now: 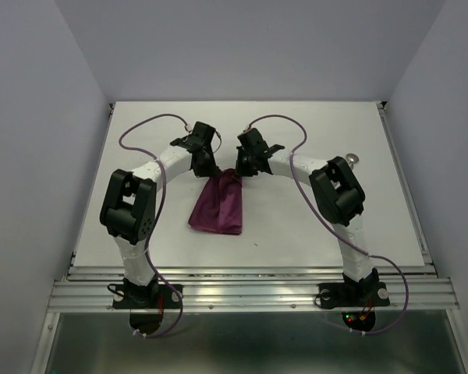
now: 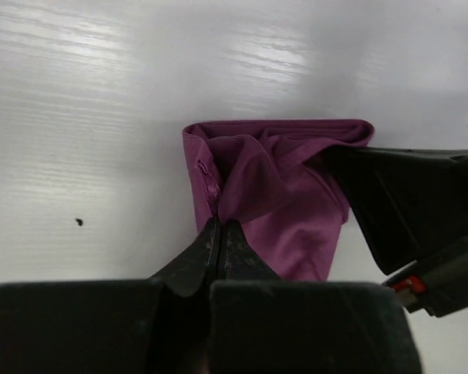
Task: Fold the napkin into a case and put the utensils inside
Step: Fold the 2/3-rectangle-folded napkin at the center of the board.
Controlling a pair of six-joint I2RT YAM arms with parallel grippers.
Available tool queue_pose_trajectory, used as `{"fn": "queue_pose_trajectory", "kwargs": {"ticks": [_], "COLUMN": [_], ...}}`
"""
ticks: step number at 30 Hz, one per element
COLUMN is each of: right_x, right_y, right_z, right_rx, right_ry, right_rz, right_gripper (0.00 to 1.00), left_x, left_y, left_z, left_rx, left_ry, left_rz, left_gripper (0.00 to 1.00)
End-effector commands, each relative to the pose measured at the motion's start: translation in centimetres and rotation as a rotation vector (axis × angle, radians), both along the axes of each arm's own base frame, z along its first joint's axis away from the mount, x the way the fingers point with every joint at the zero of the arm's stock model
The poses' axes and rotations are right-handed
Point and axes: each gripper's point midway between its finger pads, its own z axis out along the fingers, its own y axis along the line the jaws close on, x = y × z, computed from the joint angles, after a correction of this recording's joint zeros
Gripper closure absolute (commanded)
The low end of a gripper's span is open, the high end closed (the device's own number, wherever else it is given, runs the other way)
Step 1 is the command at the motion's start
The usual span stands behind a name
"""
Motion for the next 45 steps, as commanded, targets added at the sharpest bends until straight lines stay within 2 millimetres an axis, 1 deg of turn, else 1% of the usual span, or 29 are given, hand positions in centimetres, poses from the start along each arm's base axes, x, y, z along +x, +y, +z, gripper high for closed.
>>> {"fn": "queue_pose_trajectory", "kwargs": {"ticks": [1, 4, 5, 10, 15, 19, 22, 23, 25, 28, 30, 34, 35, 36, 37, 38, 39, 40, 41, 42, 43, 45], "right_x": [-1.1, -1.2, -1.2, -1.3, -1.5, -1.5, -1.4, -1.4, -1.4, -1.5, -1.5, -1.4, -1.4, -1.4, -1.4, -1.5, -1.5, -1.6, -1.5, -1.5, -1.6, -1.6], "right_y": [-1.1, -1.1, -1.1, -1.1, -1.1, -1.0, -0.9, -0.8, -0.7, -0.7, -0.8, -0.8, -0.8, -0.8, -0.8, -0.9, -0.9, -1.0, -0.9, -0.9, -1.0, -0.9], "right_z": [-2.6, -2.5, -2.5, -2.5, -2.6, -2.8, -2.8, -2.8, -2.8, -3.0, -2.9, -2.8, -2.8, -2.8, -2.8, -2.7, -2.8, -2.7, -2.7, -2.6, -2.6, -2.4], "right_rx": [-0.071, -0.071, -0.071, -0.069, -0.064, -0.062, -0.058, -0.057, -0.053, -0.052, -0.054, -0.054, -0.054, -0.054, -0.054, -0.054, -0.055, -0.057, -0.056, -0.055, -0.058, -0.054], "right_ry": [0.064, 0.065, 0.065, 0.068, 0.074, 0.079, 0.081, 0.081, 0.084, 0.089, 0.087, 0.083, 0.083, 0.083, 0.083, 0.083, 0.084, 0.083, 0.082, 0.080, 0.080, 0.078], "right_rz": [-0.014, -0.015, -0.015, -0.016, -0.016, -0.012, -0.013, -0.012, -0.013, -0.015, -0.017, -0.021, -0.019, -0.019, -0.018, -0.018, -0.018, -0.018, -0.018, -0.018, -0.015, -0.014], "right_gripper": [0.99, 0.99, 0.99, 0.99, 0.99, 0.99, 0.99, 0.99, 0.99, 0.99, 0.99, 0.99, 0.99, 0.99, 0.99, 0.99, 0.99, 0.99, 0.99, 0.99, 0.99, 0.99], "left_x": [0.1, 0.1, -0.2, 0.0, 0.5, 0.4, 0.0, 0.0, -0.1, -0.2, -0.6, -1.2, -1.0, -1.3, -1.2, -1.2, -1.0, -1.0, -1.1, -1.5, -2.0, -3.2], "left_y": [-2.1, -2.8, -3.5, -5.0, -6.0, -6.7, -7.3, -7.7, -7.8, -7.5, -6.7, -5.6, -5.0, -4.5, -4.0, -3.5, -2.2, -1.4, -0.7, 1.5, 2.4, 3.5], "left_z": [2.9, 2.5, 2.5, 2.3, 2.4, 2.4, 2.3, 2.5, 2.5, 2.9, 3.1, 2.6, 2.5, 2.1, 2.7, 2.8, 2.8, 3.5, 3.7, 3.0, 3.5, 3.2], "left_rx": [-0.048, -0.048, -0.074, -0.105, -0.128, -0.152, -0.188, -0.207, -0.212, -0.204, -0.182, -0.145, -0.124, -0.111, -0.106, -0.096, -0.073, -0.067, -0.060, -0.004, 0.005, 0.027], "left_ry": [-0.049, -0.040, -0.028, -0.018, -0.015, -0.015, -0.005, -0.009, -0.005, -0.013, -0.020, -0.022, -0.030, -0.025, -0.041, -0.047, -0.053, -0.071, -0.073, -0.060, -0.070, -0.054], "left_rz": [-0.053, -0.068, -0.088, -0.114, -0.126, -0.145, -0.164, -0.174, -0.174, -0.170, -0.158, -0.144, -0.131, -0.126, -0.117, -0.108, -0.085, -0.070, -0.054, -0.005, 0.012, 0.028], "left_gripper": [1.00, 1.00, 1.00, 1.00, 1.00, 1.00, 1.00, 1.00, 1.00, 1.00, 1.00, 1.00, 0.93, 0.84, 0.66, 0.55, 0.44, 0.40, 0.38, 0.38, 0.38, 0.38]}}
